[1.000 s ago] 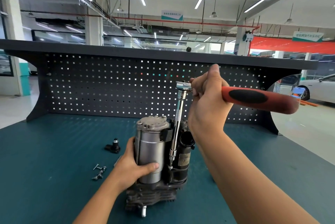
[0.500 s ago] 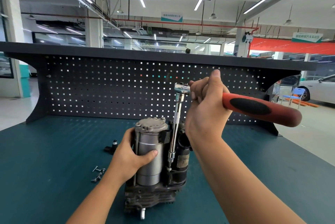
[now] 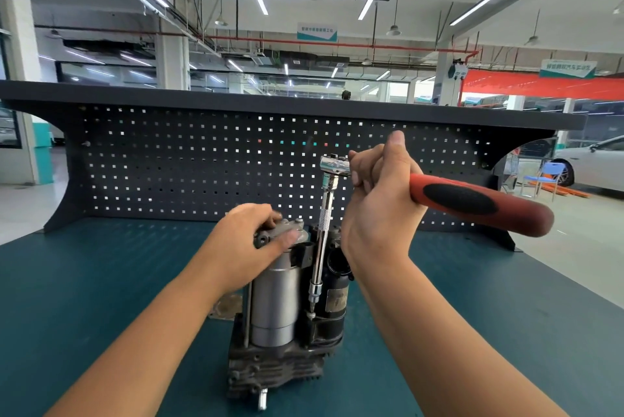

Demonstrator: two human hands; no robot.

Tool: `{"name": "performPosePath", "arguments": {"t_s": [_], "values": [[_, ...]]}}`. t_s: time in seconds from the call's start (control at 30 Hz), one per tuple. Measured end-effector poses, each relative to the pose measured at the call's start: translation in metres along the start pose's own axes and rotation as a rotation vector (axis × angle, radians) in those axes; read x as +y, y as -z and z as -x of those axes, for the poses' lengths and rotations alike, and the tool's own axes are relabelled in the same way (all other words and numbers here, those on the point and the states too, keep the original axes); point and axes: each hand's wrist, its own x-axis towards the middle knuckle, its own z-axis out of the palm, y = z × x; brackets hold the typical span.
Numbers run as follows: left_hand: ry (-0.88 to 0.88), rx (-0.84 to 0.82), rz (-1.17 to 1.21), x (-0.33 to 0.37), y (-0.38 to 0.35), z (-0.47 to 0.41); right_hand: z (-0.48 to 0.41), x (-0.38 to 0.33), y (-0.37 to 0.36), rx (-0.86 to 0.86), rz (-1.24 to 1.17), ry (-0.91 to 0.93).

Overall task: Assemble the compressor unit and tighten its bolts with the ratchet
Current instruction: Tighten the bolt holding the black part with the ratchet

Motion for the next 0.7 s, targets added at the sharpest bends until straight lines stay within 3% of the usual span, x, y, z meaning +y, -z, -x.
{"name": "performPosePath", "arguments": {"t_s": [0.2,0.37,0.47,0.7], "values": [[-0.121,-0.200,-0.284,0.005,0.001,-0.022,-0.002,0.002,0.000,-0.005,-0.027,-0.019],[-0.083,-0.286,-0.210,0.016,-0.004,-0.032,-0.004,0.001,0.001,-0.013,-0.032,-0.011],[0.085,-0.359,-0.081,0.023,0.000,-0.042,-0.006,0.001,0.004,-0.015,-0.037,-0.002],[0.119,-0.185,-0.251,0.045,-0.018,-0.073,-0.010,0.001,0.008,-0.024,-0.075,-0.017]]}}
